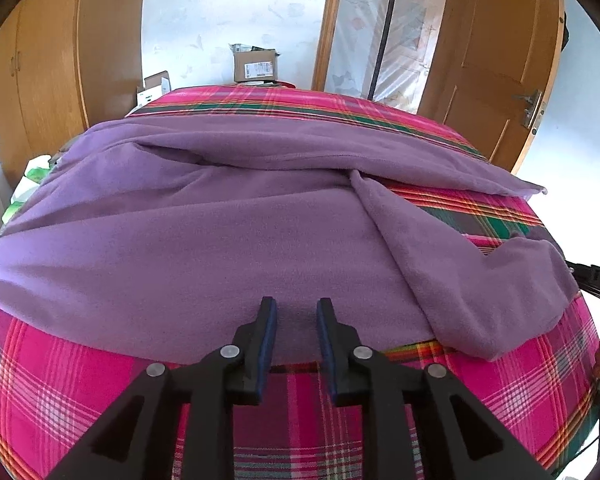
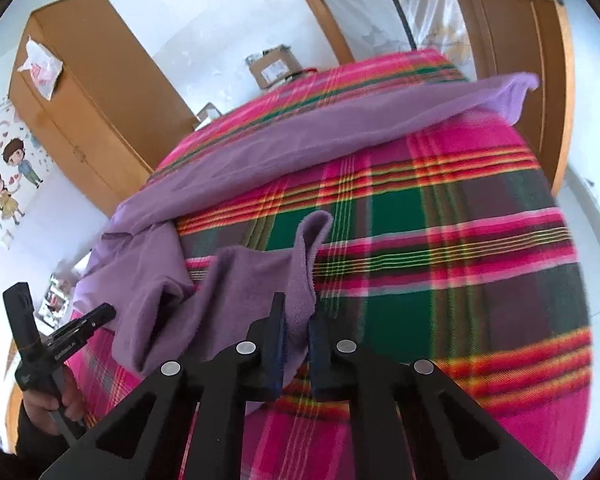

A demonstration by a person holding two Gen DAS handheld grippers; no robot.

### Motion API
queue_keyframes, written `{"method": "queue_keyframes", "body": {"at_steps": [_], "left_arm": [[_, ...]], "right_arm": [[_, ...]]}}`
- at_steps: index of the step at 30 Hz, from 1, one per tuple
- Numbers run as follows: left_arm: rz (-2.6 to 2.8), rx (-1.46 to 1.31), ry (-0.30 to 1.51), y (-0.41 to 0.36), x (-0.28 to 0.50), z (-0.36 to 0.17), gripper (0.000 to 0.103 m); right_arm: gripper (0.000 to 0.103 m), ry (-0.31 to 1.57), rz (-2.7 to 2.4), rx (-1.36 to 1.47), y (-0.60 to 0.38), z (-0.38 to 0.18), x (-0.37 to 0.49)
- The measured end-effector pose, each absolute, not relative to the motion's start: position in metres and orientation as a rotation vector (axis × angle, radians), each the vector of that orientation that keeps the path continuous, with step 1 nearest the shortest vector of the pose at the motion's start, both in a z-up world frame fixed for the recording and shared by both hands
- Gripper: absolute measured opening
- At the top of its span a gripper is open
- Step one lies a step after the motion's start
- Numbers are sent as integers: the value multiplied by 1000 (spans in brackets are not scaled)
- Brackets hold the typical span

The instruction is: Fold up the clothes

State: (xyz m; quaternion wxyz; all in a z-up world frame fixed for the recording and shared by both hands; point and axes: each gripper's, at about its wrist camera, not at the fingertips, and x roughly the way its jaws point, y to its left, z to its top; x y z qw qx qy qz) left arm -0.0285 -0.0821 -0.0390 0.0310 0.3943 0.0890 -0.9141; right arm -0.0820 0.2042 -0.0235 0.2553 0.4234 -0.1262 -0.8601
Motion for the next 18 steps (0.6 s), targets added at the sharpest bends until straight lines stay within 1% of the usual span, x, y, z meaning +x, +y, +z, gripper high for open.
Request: {"method": "queue_keyframes", "body": {"at_steps": [3, 11, 14, 18], "left_arm": [[-2824, 1213, 302, -84, -27, -39, 21], [-2826, 1212, 311, -84, -25, -40, 21], [-2824, 1213, 307, -85, -26, -40, 21], [-2824, 1213, 299, -85, -26, -40, 22]], "right_arm": [[9, -406, -2358, 1107, 220, -12, -64], [9, -660, -2605, 991, 297, 22, -1], [10, -764, -2694, 994, 321, 18, 14], [12, -923, -2707, 1021, 341, 0, 13]]}}
